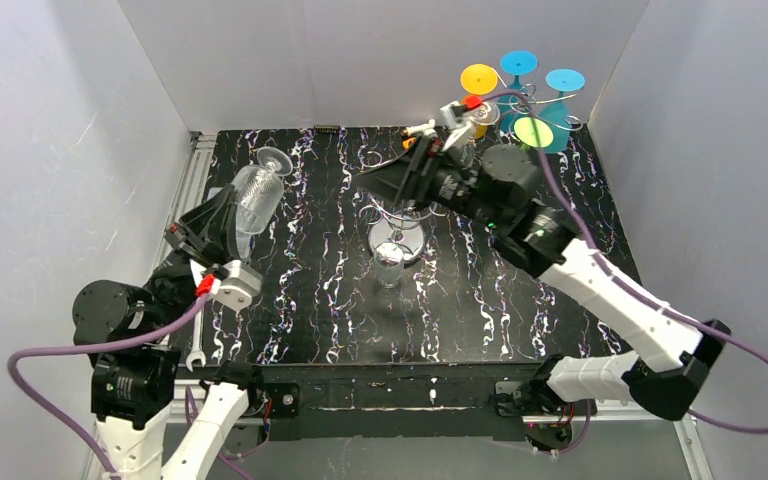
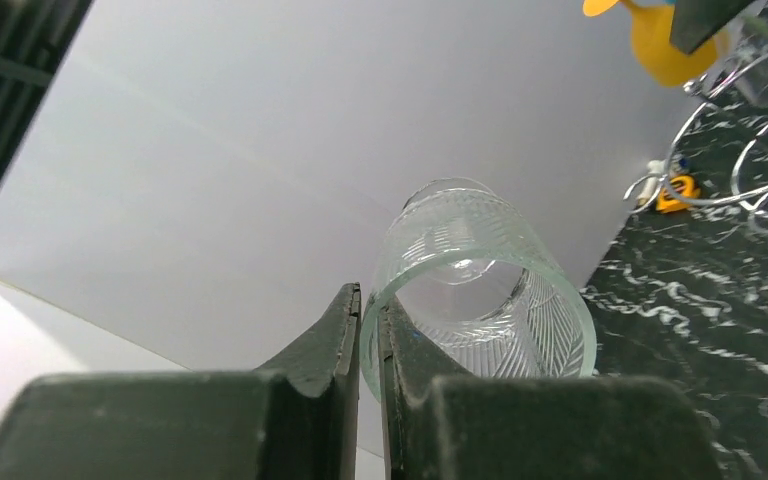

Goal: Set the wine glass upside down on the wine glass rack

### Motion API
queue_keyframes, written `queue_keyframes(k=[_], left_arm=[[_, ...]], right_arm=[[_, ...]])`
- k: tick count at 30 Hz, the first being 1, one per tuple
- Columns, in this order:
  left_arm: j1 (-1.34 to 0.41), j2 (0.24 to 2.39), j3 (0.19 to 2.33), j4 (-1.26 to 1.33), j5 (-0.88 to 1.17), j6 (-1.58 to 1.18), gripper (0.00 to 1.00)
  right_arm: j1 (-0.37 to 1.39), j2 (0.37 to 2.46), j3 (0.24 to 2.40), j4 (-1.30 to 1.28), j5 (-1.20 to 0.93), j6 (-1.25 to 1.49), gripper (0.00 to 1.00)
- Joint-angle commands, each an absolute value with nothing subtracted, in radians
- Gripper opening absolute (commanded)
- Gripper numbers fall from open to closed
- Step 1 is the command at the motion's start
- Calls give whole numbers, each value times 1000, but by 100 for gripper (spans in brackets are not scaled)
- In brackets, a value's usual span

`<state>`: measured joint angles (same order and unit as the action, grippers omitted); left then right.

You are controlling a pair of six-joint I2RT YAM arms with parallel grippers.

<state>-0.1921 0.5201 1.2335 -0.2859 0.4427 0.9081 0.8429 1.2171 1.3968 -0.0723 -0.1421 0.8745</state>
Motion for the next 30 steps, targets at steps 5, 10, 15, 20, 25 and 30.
queue_keyframes(k=[5, 10, 15, 20, 25, 30], left_arm=[[-193, 496, 1159, 10, 520, 1216, 0], [-193, 470, 1108, 34, 554, 1323, 0], [-193, 456, 1072, 36, 574, 1399, 0], [-193, 449, 1059, 35, 575, 1413, 0], [-193, 432, 1032, 35, 589, 1430, 0], [-193, 429, 1029, 35, 591, 1435, 0]], right_arm=[[1036, 1339, 1374, 439, -91, 1080, 98], [1100, 1431, 1361, 624, -47, 1168, 98], [1163, 1527, 1434, 678, -25, 1176, 98], [1201, 1602, 1506, 691, -9, 1174, 98], [1204, 1630, 1524, 751, 41, 1195, 98], [1204, 1656, 1524, 835, 63, 1233, 98]])
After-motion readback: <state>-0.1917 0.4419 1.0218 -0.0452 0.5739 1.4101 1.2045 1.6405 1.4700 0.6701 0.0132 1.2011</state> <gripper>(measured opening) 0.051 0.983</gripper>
